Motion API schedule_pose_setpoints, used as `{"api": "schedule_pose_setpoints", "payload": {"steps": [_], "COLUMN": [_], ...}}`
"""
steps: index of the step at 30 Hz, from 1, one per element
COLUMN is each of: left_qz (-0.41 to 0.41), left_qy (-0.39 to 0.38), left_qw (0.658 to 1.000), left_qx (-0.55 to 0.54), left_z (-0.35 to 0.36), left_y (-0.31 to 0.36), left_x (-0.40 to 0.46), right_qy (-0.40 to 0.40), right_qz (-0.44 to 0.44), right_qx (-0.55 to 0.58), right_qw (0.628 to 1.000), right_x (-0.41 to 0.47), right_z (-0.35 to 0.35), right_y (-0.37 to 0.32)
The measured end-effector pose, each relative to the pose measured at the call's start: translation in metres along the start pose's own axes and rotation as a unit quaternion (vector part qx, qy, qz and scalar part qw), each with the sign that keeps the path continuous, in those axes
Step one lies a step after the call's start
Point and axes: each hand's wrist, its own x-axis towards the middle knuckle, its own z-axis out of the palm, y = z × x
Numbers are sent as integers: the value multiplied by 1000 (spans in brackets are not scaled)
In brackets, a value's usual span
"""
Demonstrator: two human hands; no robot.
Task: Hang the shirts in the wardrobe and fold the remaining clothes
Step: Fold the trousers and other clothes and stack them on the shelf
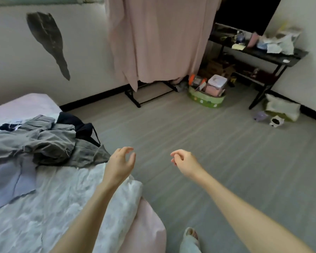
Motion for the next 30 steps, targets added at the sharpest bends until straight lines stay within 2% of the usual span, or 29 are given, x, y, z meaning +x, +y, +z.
{"api": "schedule_pose_setpoints", "payload": {"steps": [2, 6, 9, 11, 17, 21, 24, 30], "left_qz": [-38, -87, -107, -149, -254, -283, -291, -340], "left_qy": [41, 60, 81, 125, 191, 224, 216, 175], "left_qw": [998, 994, 990, 980, 948, 932, 932, 924], "left_qx": [-14, -41, -42, -31, -15, 1, 15, 26], "left_z": [23, 53, 53, 40, 0, -33, -55, -128], "left_y": [18, 65, 81, 76, 30, -10, -38, -144], "left_x": [34, 86, 108, 117, 119, 155, 184, 267], "right_qy": [-29, -72, -107, -159, -275, -304, -309, -345], "right_qz": [-16, -38, -58, -86, -145, -177, -188, -181], "right_qx": [-18, -36, -40, -48, -51, -69, -89, -124], "right_qw": [999, 996, 992, 982, 949, 934, 928, 912], "right_x": [47, 117, 159, 189, 222, 260, 284, 351], "right_z": [-26, -70, -76, -63, -11, 29, 55, 177], "right_y": [6, 8, -6, -26, -74, -114, -139, -225]}}
